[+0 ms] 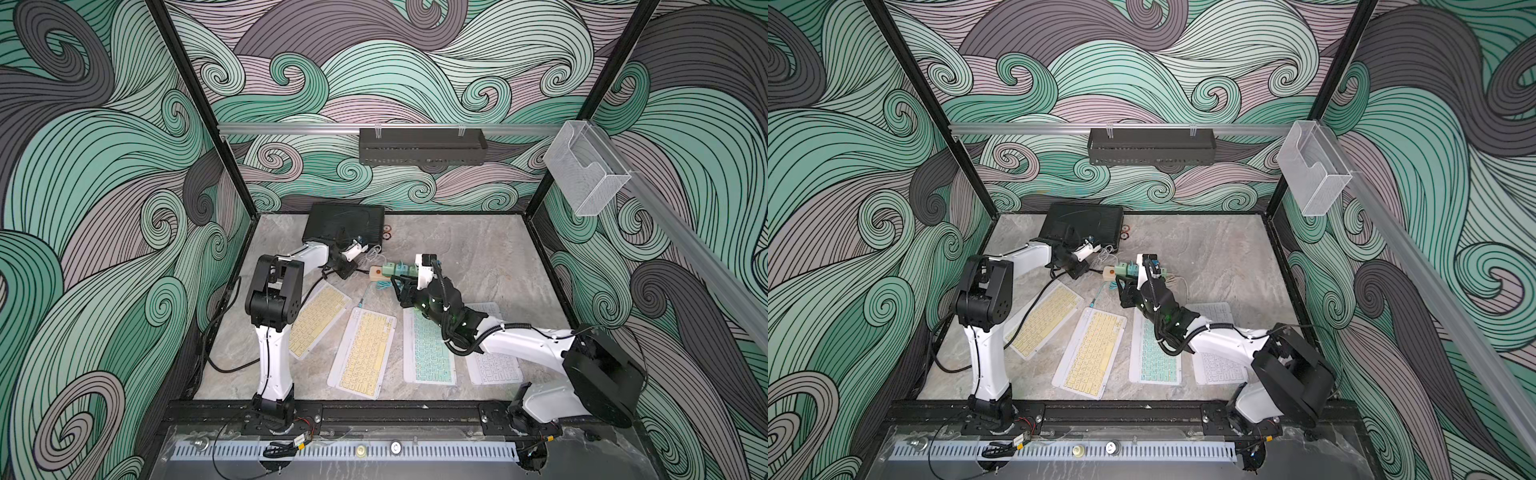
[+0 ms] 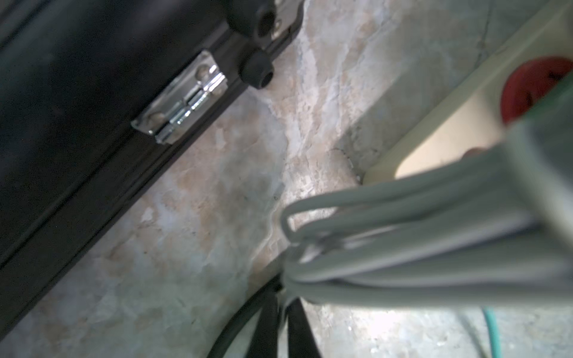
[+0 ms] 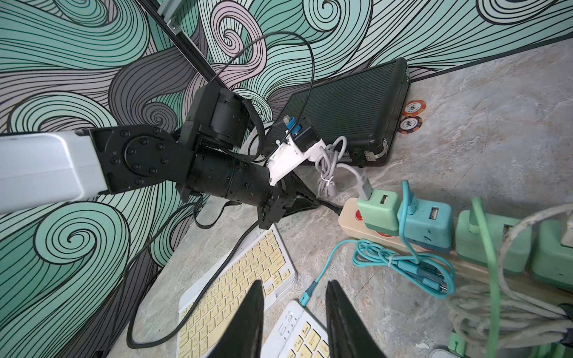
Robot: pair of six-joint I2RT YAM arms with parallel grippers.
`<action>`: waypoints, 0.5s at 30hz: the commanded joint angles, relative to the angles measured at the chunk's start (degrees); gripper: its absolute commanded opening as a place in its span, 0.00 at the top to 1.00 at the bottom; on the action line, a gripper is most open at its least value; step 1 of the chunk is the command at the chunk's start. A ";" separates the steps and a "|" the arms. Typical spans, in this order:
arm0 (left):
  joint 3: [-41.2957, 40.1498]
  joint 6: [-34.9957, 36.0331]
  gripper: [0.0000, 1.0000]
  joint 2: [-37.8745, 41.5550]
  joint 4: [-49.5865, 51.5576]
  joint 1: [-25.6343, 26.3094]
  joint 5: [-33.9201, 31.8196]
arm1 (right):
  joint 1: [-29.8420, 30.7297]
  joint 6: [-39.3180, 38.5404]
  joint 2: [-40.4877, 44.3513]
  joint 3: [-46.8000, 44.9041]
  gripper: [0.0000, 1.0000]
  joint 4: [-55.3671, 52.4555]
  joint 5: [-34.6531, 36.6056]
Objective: Unplug the wireless keyboard
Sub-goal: Pick up the keyboard from the center of the board.
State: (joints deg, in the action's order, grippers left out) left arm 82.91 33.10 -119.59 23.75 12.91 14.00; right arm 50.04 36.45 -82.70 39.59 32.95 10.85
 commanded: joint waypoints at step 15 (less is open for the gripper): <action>-2.41 -2.24 1.00 7.93 -1.68 -0.14 4.19 | 7.17 10.71 -12.89 5.42 0.64 1.10 0.92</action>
State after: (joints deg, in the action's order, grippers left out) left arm 80.44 31.86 -115.42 22.26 12.86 14.68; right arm 56.25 43.38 -92.86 43.31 32.75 11.79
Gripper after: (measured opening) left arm 0.049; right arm 0.353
